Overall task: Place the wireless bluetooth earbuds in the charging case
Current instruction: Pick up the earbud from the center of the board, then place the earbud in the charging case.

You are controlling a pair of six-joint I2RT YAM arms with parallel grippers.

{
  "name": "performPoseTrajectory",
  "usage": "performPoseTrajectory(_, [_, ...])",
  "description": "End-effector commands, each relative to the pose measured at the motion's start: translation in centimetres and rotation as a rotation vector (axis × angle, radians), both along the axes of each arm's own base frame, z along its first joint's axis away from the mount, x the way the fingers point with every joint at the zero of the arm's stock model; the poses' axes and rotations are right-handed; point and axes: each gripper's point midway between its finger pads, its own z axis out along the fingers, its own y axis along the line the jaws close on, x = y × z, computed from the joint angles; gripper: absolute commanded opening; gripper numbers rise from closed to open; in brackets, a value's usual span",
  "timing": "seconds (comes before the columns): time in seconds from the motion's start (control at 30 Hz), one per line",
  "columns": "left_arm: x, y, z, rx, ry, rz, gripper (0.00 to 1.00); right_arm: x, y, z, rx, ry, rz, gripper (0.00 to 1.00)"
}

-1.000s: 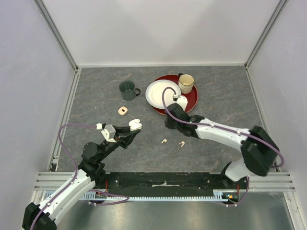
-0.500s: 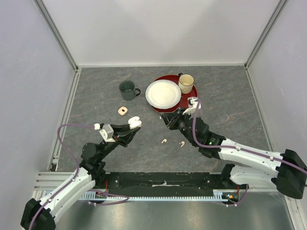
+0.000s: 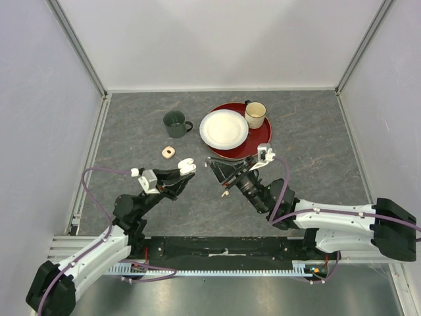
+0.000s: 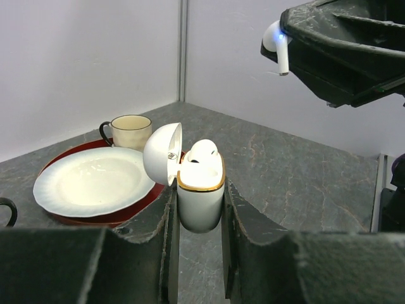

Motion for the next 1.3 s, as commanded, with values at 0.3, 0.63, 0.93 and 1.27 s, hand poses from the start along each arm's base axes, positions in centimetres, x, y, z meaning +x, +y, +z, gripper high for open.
performPoseTrajectory(0.3, [-1.3,-0.5,1.7,0.017,-0.14,-0.054,0.02,-2.6,4.1,2.4,0.046,-0.137,0.073,0.0])
performPoseTrajectory(0.63, [-1.8,-0.3,1.8,0.025,-0.158,-0.053,0.02,-2.5,5.8,2.0,0.026,-0.133,0.078,0.0])
performPoseTrajectory(0.93, [-2.0,-0.4,1.9,0.025,-0.154,-0.066,0.02,-2.7,7.0,1.3,0.005,-0.134,0.095,0.0])
performPoseTrajectory(1.27, [-2.3,-0.5,2.4,0.022,-0.163,-0.08,0.02,-2.0,7.1,0.0,-0.042,-0.13,0.045,0.0])
